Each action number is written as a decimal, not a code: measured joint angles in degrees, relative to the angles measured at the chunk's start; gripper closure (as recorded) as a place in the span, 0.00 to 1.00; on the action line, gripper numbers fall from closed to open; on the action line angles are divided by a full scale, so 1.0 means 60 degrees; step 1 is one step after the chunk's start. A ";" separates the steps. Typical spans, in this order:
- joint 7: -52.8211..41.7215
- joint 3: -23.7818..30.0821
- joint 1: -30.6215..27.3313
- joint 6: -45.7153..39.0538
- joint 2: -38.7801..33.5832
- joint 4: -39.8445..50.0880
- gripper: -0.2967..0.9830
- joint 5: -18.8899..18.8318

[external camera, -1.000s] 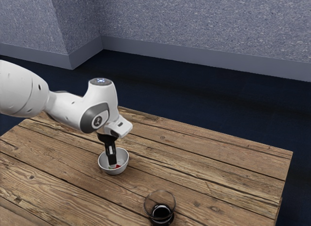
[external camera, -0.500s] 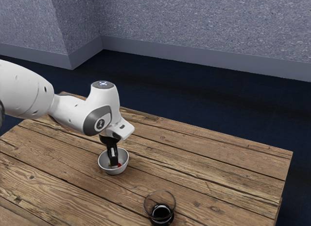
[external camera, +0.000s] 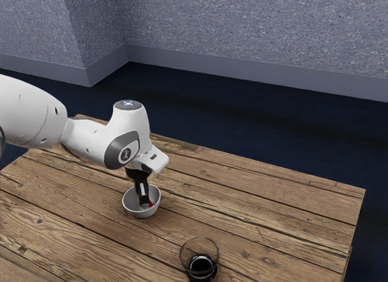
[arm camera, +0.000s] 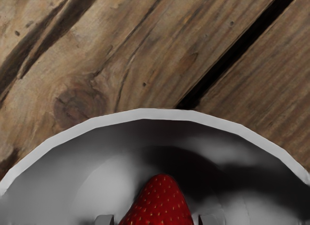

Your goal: Take strawberry from the bowl

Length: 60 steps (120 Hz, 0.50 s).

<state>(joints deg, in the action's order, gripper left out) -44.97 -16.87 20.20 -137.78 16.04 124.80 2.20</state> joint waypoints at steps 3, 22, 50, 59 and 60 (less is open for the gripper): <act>-0.0002 -0.0006 0.0014 -0.0003 -0.0128 0.0013 0.65 0.0001; -0.0008 -0.0037 0.0131 0.0035 -0.0976 0.0152 0.67 -0.0019; 0.0019 0.0025 0.1002 0.0384 -0.1339 -0.0127 0.70 -0.0131; 0.0035 0.0059 0.1226 0.0442 -0.0918 -0.0612 0.70 -0.0149; 0.0038 0.0062 0.1260 0.0447 -0.0869 -0.0666 0.71 -0.0151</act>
<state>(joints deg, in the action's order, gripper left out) -44.75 -16.50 27.75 -135.10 10.82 120.80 1.30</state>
